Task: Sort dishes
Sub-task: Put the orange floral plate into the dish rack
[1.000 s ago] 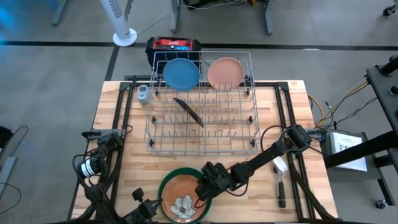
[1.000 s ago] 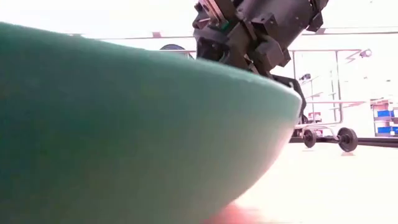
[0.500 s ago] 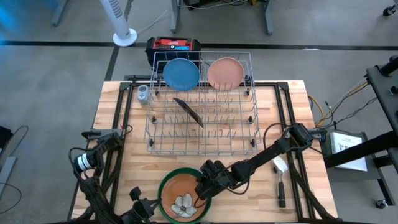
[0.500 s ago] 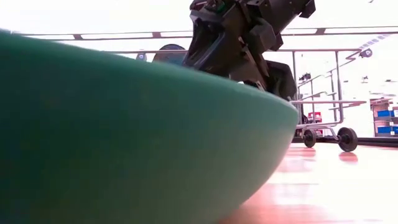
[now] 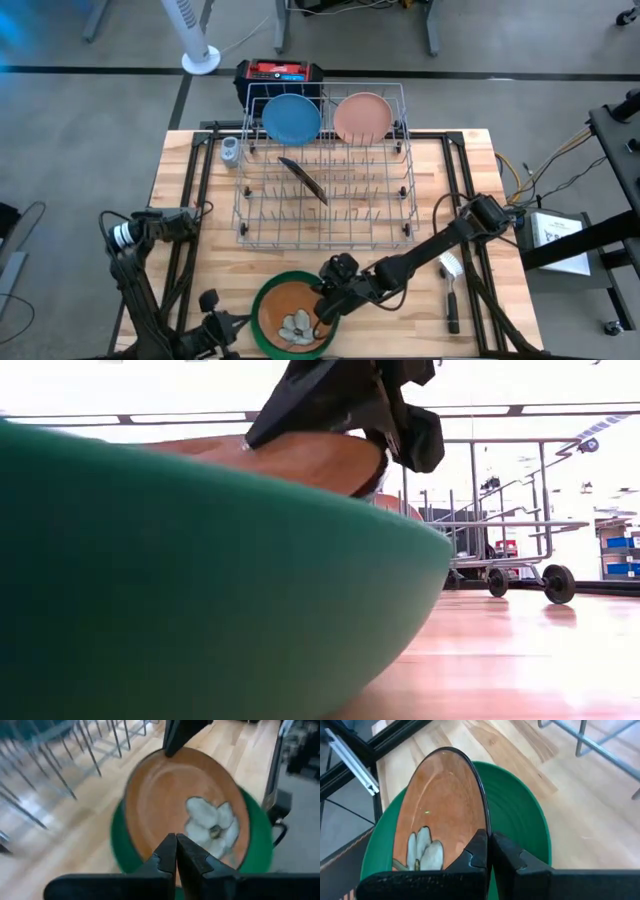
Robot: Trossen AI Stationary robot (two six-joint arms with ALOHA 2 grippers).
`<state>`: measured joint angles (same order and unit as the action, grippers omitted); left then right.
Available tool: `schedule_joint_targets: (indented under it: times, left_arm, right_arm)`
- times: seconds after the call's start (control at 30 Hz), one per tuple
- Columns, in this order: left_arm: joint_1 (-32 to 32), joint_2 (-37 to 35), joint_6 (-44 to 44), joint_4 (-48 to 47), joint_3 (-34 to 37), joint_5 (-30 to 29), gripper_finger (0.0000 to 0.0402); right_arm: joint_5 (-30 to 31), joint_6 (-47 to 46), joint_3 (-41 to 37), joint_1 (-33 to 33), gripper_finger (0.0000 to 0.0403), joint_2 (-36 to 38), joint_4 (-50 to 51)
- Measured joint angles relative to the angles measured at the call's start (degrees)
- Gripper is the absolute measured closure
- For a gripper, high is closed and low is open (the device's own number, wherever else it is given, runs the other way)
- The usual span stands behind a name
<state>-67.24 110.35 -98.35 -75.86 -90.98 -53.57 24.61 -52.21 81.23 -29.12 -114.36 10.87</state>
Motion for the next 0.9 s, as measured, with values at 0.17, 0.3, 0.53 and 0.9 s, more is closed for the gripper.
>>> schedule_joint_targets:
  times: [0.17,0.3,0.53,0.9]
  left_arm:
    - [0.17,-3.91,20.01,-0.25,0.07,1.55,0.0401]
    - [0.37,-6.54,28.44,-0.35,0.84,-2.29,0.0401]
    - [0.43,-12.03,37.03,1.10,5.07,-9.68,0.0401]
    - [7.73,-12.53,73.21,37.63,9.79,-10.57,0.0401]
  right_arm:
    - [1.00,2.15,0.00,0.00,0.0402,1.59,0.56]
    - [1.31,2.87,0.00,0.00,0.0402,2.00,0.66]
    - [1.50,2.85,0.00,0.00,0.0402,2.02,0.57]
    - [1.53,2.81,0.00,0.28,0.0402,2.04,0.48]
